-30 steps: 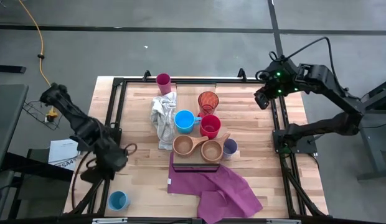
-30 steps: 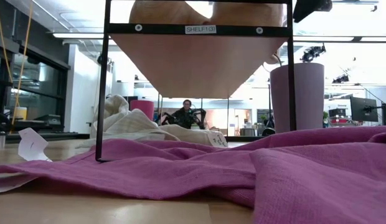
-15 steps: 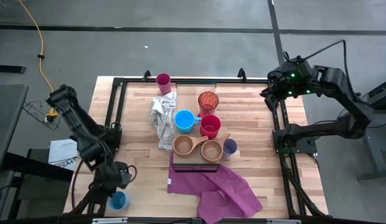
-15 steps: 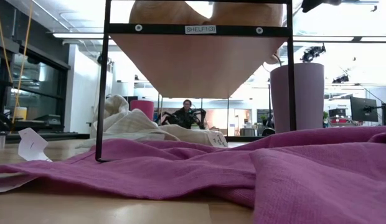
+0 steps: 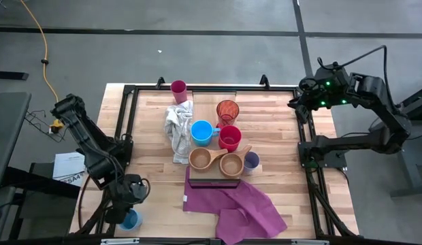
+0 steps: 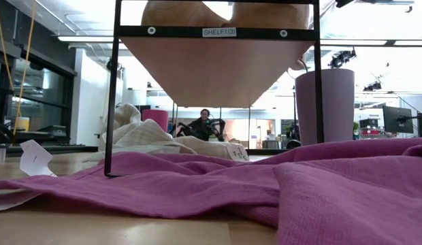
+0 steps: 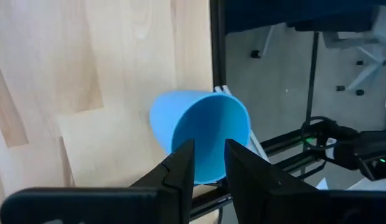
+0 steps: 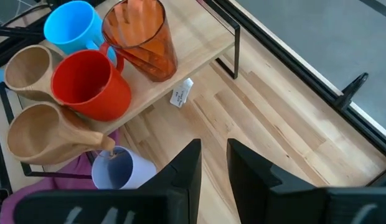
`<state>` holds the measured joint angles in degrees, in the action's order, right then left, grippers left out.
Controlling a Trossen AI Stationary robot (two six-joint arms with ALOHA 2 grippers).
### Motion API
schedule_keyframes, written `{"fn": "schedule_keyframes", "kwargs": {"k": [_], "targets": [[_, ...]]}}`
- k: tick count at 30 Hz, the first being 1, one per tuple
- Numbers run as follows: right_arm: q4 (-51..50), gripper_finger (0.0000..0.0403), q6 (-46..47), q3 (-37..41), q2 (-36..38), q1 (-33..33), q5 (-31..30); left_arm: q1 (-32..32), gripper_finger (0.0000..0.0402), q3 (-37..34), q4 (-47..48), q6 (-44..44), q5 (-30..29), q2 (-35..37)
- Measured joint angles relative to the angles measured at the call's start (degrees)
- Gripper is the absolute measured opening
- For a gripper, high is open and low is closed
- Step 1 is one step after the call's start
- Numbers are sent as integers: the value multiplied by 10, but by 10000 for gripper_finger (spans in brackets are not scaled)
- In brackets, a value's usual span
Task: Stack small to large cups/mugs on shelf
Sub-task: Put the blue cup on the shelf
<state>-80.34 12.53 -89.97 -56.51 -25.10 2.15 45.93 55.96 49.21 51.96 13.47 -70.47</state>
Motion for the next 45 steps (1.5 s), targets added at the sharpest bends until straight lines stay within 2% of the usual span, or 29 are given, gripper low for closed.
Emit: {"fn": "schedule_keyframes", "kwargs": {"k": [22,28,35,39,45], "targets": [[-20,68,-2,0,19,0,0,25,78,0,3,3,-15,-7],[-22,68,-2,0,25,0,0,58,120,0,2,11,-14,-25],[-22,68,-1,0,30,0,-2,58,181,0,3,26,-22,-43],[-22,68,3,0,30,0,-2,59,186,0,3,36,-34,-52],[-22,68,5,0,30,0,-4,58,166,0,1,39,-44,-75]]}}
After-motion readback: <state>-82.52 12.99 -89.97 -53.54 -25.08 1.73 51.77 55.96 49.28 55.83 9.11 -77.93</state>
